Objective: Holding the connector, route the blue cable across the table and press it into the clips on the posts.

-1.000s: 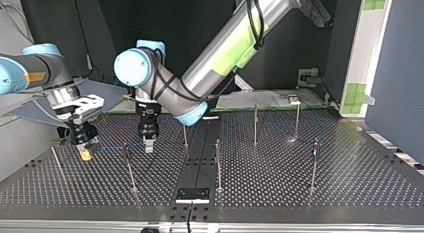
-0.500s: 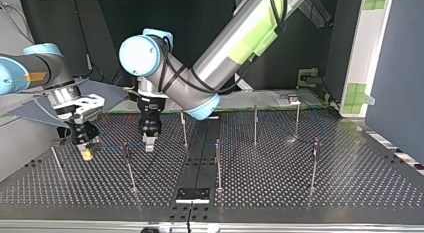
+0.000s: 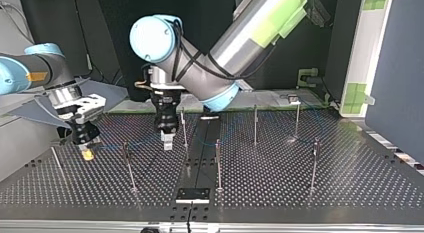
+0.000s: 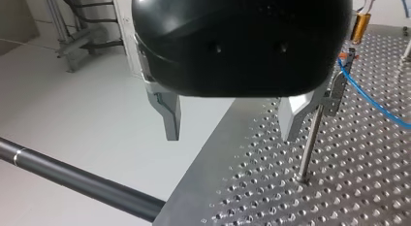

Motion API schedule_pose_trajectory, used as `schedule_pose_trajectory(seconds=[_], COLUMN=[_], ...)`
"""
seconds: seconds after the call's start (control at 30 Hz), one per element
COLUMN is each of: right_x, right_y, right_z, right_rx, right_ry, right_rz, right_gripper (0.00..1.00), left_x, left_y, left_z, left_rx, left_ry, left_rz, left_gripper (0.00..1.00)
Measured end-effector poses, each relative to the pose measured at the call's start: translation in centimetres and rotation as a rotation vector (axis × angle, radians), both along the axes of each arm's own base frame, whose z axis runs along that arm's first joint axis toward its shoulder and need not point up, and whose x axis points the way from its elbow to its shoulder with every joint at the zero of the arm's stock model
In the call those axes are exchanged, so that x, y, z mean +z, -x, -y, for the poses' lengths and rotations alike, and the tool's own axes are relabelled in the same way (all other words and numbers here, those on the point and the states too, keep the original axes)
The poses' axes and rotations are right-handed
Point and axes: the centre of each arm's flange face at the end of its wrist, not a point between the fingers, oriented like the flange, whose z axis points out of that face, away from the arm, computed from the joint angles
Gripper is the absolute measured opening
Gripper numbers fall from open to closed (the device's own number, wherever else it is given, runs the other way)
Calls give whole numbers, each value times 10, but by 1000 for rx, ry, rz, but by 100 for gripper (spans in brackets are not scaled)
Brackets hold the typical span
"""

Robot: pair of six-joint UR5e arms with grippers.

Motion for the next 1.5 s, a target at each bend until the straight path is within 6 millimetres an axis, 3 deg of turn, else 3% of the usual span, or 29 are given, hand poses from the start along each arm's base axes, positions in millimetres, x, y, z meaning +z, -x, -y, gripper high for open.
schedule_pose_trajectory(seconds=[0.43, 0.8, 1.0, 1.5], right_x=[0, 0, 0, 0], right_y=[-1, -3, -5, -6], right_z=[-1, -1, -2, -3], right_rx=[0, 2, 5, 5], right_ry=[2, 4, 5, 5], right_rz=[-3, -5, -7, -7], right_gripper=[0, 0, 0, 0], left_x=[23, 40, 3, -122], left_y=[39, 75, 74, 65], left_z=[-25, -32, -26, -17], left_rx=[11, -44, -62, -54], left_ry=[34, 156, 189, 112], left_rz=[37, 97, 73, -19], left_gripper=[100, 100, 100, 100])
